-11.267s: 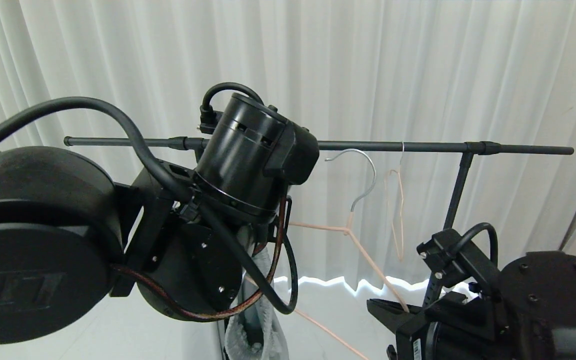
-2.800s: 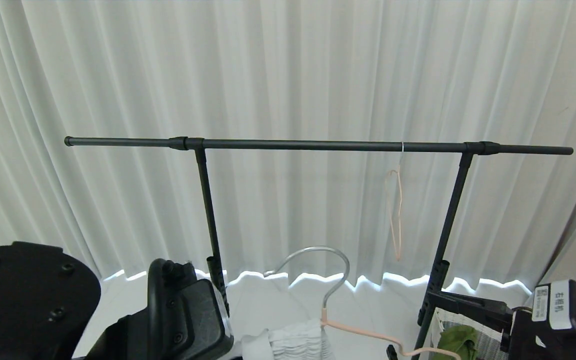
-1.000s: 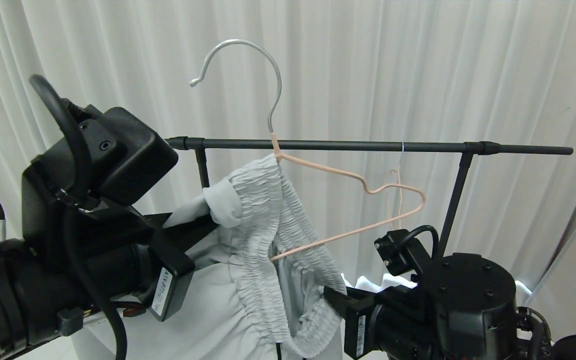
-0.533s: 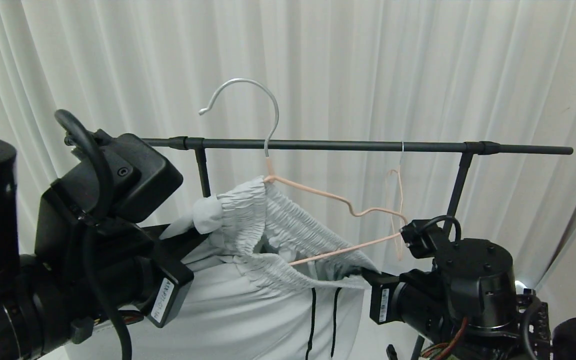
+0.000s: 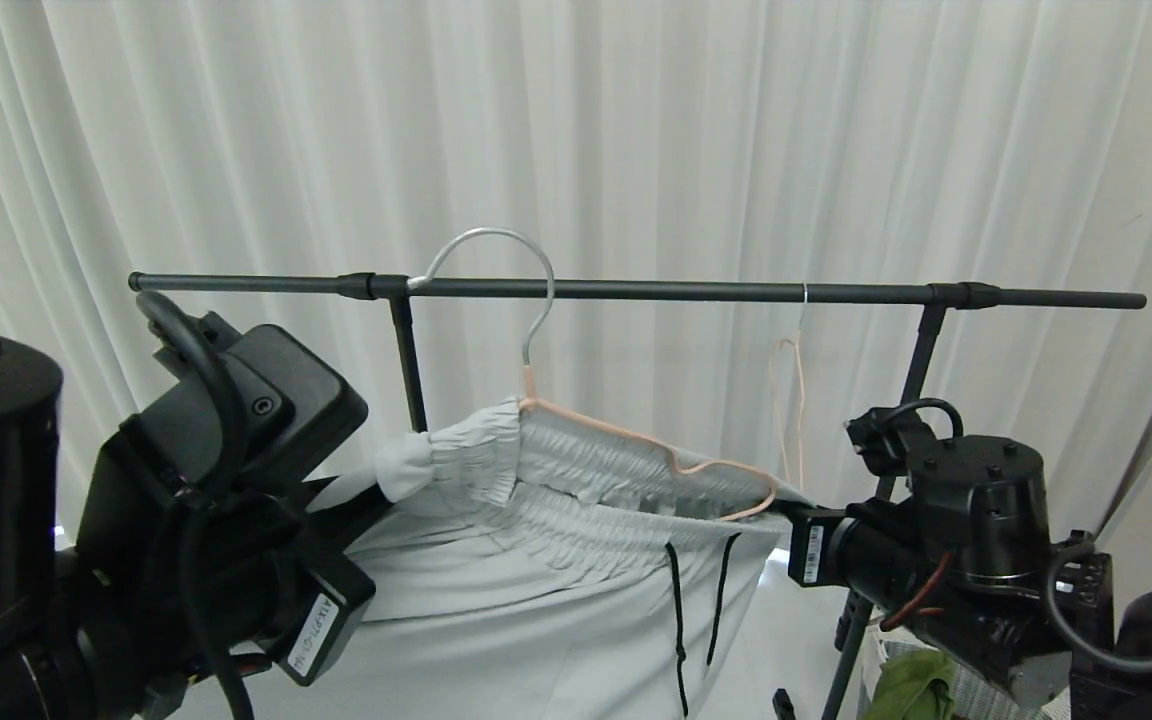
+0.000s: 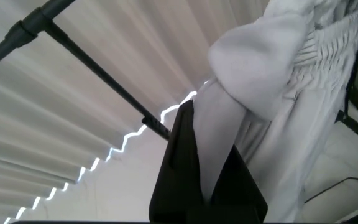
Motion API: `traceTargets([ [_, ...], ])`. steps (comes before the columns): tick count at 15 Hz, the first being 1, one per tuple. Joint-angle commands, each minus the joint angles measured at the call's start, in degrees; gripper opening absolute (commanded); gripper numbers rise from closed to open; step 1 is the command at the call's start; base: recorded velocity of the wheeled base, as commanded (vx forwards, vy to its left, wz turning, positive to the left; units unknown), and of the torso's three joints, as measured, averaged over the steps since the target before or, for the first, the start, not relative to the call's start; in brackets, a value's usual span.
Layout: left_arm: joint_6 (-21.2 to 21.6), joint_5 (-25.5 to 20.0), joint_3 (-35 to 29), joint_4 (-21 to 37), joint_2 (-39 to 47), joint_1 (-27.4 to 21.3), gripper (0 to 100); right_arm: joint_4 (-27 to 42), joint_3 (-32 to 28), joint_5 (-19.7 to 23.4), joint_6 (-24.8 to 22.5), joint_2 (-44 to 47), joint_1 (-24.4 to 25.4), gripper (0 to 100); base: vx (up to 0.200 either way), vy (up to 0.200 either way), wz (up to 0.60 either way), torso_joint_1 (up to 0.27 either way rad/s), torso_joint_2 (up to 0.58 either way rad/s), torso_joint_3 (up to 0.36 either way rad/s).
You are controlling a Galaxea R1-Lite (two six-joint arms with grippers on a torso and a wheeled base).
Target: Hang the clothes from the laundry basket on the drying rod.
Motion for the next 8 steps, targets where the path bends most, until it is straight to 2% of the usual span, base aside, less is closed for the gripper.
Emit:
traceTargets([
  [1, 1.08, 0.26, 1.81, 0.06, -1.26, -0.01, 0, -0.07, 0.02, -0.05, -0.40, 0.08, -1.71, 0, 0.000, 0.000, 0.00, 0.000, 0.00, 0.000],
  [4, 4.86, 0.43, 4.63, 0.06, -1.87, -0.01, 0, -0.16, 0.02, 0.39, -1.10, -0.27, -1.54, 0, 0.000, 0.000, 0.00, 0.000, 0.00, 0.000],
  [6, 4.51, 6.76, 5.77, 0.06, 1.64, 0.08, 0, 0.02, 1.42, 3.55, -8.66, -2.65, -0.31, 0, 0.000, 0.000, 0.00, 0.000, 0.00, 0.000],
  [8, 3.02, 11.33, 5.42, -1.96, 5.51, -0.01, 0, 0.54, 1.77, 7.77, -13.06, -5.02, 0.66, 0, 0.000, 0.000, 0.00, 0.000, 0.00, 0.000],
])
